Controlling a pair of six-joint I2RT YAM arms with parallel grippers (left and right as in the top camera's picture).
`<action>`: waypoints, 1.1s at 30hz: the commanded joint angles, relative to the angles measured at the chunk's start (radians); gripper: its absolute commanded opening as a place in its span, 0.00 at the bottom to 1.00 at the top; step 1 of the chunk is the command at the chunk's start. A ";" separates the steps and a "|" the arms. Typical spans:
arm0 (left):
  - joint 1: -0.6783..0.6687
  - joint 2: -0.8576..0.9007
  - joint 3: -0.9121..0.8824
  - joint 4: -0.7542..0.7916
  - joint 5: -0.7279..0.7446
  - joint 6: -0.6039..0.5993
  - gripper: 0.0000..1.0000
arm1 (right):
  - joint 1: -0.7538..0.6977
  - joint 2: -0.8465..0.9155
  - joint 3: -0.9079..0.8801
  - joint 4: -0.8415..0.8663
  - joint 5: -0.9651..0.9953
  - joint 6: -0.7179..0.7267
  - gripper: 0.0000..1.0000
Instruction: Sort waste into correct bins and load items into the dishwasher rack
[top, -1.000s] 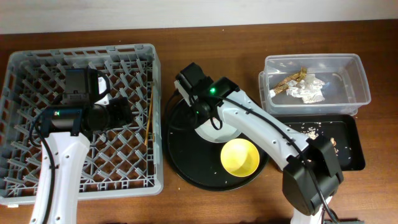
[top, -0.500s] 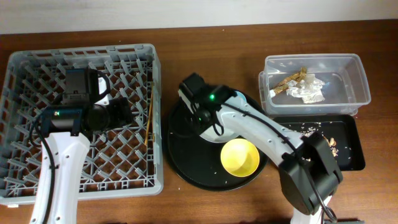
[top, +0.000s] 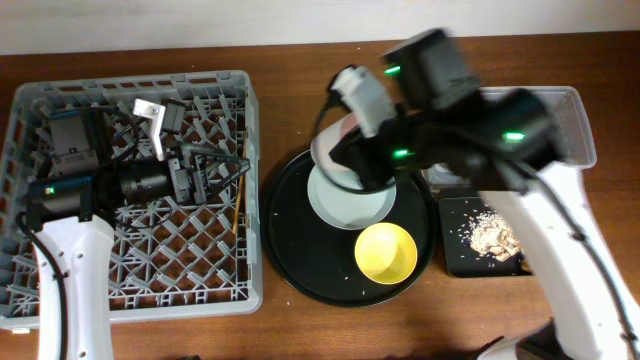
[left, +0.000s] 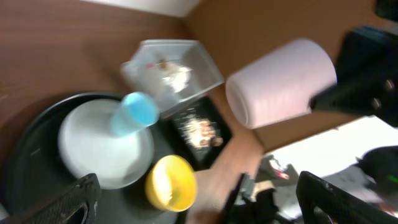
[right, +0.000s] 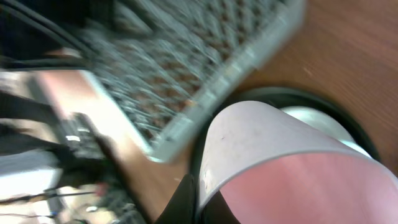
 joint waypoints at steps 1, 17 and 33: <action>-0.044 -0.016 0.023 0.050 0.260 0.066 0.99 | -0.065 -0.016 0.013 0.012 -0.380 -0.105 0.04; -0.253 -0.032 0.023 0.283 0.316 0.058 0.99 | -0.069 0.007 0.010 0.075 -0.605 -0.176 0.04; -0.264 -0.116 0.024 0.305 0.316 0.053 0.62 | -0.013 0.008 -0.022 0.123 -0.540 -0.183 0.05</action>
